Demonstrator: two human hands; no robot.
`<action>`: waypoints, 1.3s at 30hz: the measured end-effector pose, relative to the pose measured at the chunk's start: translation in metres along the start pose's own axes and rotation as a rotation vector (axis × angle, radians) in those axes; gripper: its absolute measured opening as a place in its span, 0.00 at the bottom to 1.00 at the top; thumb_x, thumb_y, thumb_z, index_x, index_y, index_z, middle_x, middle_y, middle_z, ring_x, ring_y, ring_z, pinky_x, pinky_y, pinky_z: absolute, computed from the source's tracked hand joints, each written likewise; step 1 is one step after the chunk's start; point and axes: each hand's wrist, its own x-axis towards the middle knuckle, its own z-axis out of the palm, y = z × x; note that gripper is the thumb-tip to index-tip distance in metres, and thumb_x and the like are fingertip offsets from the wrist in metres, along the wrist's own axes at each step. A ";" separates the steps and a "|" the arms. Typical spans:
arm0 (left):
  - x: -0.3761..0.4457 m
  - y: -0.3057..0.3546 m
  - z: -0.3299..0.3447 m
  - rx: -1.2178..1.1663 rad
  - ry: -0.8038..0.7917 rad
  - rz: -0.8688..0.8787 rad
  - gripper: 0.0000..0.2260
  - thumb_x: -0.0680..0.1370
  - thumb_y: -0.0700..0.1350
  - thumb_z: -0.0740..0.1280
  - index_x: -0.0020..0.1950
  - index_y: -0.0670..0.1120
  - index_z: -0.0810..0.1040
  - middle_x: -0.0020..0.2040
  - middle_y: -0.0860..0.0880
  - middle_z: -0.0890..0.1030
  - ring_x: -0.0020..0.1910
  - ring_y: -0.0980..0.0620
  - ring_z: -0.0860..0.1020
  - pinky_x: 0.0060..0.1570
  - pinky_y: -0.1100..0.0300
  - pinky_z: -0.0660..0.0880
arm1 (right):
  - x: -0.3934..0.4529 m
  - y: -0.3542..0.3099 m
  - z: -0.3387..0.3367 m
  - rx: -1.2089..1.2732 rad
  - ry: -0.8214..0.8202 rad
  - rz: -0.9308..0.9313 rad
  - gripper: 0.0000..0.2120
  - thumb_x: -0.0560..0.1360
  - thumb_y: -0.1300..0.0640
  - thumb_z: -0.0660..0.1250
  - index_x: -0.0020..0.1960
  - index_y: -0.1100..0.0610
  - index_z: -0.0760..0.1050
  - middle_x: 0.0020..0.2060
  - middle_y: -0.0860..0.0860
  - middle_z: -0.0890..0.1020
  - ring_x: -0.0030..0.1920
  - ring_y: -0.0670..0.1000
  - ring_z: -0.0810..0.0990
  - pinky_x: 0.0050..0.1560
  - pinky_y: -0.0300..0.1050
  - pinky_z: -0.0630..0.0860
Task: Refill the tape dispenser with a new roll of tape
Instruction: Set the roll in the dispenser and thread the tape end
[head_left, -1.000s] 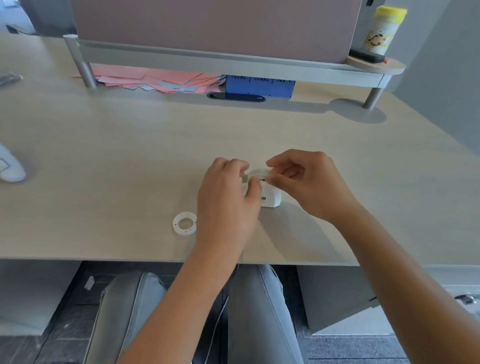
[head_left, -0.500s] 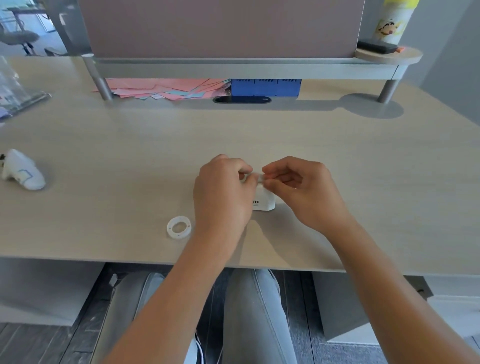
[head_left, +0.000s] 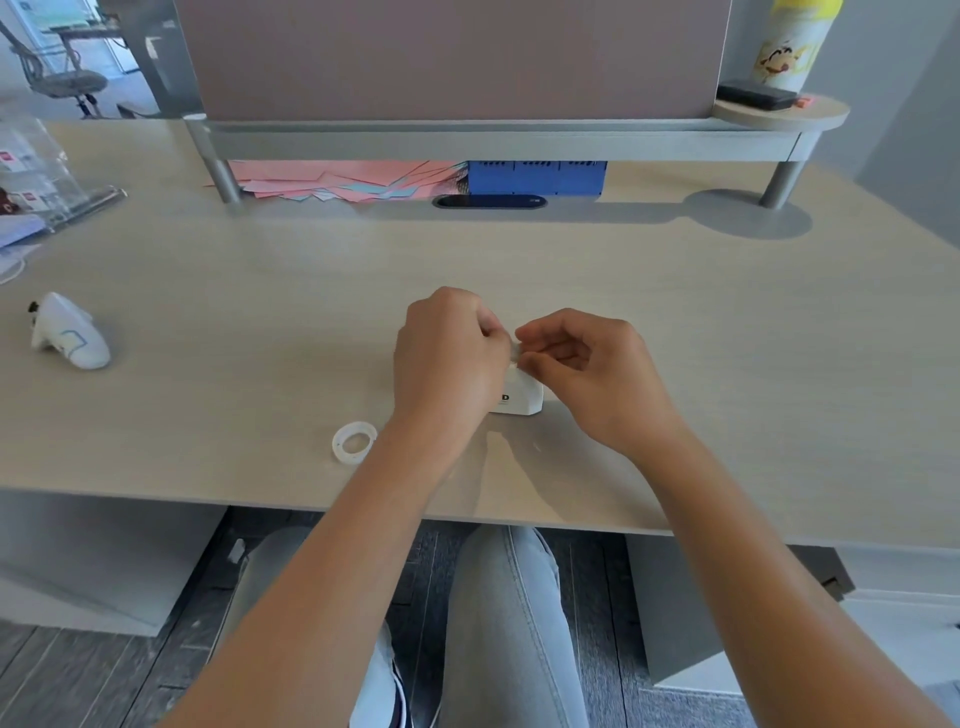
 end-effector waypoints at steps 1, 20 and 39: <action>0.002 0.002 -0.001 0.026 -0.023 -0.008 0.08 0.72 0.39 0.67 0.40 0.46 0.86 0.38 0.48 0.85 0.39 0.43 0.83 0.40 0.49 0.82 | 0.001 -0.001 0.001 -0.015 0.002 -0.005 0.08 0.76 0.62 0.74 0.53 0.53 0.85 0.44 0.48 0.88 0.44 0.47 0.86 0.50 0.40 0.82; 0.030 -0.023 -0.031 -0.102 -0.251 0.018 0.06 0.76 0.38 0.65 0.50 0.47 0.77 0.46 0.46 0.82 0.42 0.46 0.78 0.36 0.58 0.70 | 0.008 -0.033 0.020 -0.394 0.038 -0.021 0.15 0.75 0.52 0.76 0.60 0.53 0.83 0.46 0.49 0.84 0.45 0.51 0.82 0.50 0.46 0.79; 0.038 -0.086 -0.033 -0.565 -0.147 -0.143 0.09 0.77 0.36 0.60 0.44 0.50 0.73 0.42 0.41 0.80 0.38 0.43 0.87 0.42 0.40 0.85 | 0.008 -0.048 0.045 -0.668 -0.003 0.037 0.19 0.75 0.46 0.74 0.64 0.51 0.81 0.59 0.52 0.79 0.61 0.55 0.78 0.57 0.49 0.75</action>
